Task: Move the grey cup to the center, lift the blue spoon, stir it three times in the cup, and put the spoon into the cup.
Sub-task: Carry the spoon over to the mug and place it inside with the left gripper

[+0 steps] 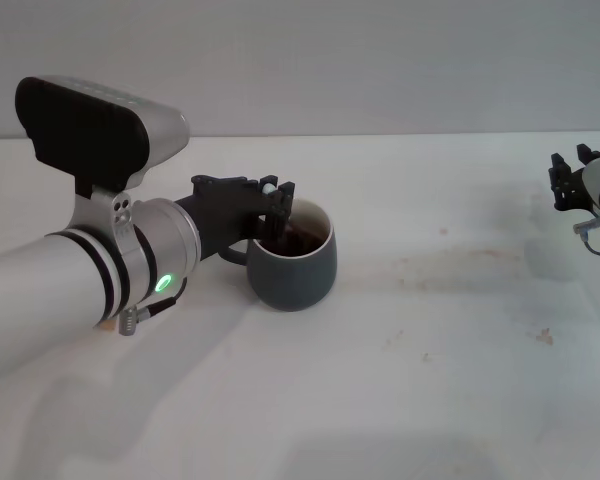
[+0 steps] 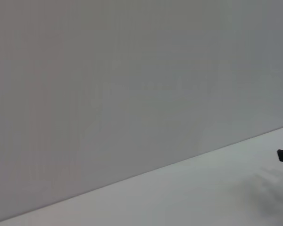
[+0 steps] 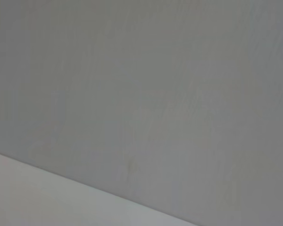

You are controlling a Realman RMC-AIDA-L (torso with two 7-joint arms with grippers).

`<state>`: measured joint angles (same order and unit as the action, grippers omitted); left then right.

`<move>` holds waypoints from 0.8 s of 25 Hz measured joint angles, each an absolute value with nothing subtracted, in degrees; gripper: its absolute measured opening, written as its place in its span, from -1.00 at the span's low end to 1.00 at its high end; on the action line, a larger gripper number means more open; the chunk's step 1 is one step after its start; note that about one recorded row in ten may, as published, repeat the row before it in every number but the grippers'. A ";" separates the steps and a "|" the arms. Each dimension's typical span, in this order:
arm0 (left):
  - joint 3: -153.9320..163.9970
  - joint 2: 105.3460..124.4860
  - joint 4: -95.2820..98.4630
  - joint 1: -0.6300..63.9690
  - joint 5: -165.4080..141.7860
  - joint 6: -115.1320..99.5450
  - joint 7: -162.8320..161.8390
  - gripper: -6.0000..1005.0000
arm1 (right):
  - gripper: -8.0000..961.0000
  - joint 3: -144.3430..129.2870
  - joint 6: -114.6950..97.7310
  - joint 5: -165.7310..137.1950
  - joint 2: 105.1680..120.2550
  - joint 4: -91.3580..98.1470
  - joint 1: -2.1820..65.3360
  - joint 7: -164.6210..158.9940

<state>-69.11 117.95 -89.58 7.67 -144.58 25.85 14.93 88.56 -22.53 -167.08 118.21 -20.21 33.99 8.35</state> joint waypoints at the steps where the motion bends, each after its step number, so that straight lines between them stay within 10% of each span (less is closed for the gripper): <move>1: -69.25 117.94 -89.07 8.10 -144.58 25.63 14.93 -0.65 | -0.38 88.58 -22.53 -167.08 118.21 -20.21 33.97 8.35; 20: -71.19 117.69 -90.18 3.10 -144.61 25.03 15.99 -0.64 | -0.38 88.59 -22.49 -167.05 118.21 -20.21 34.51 8.35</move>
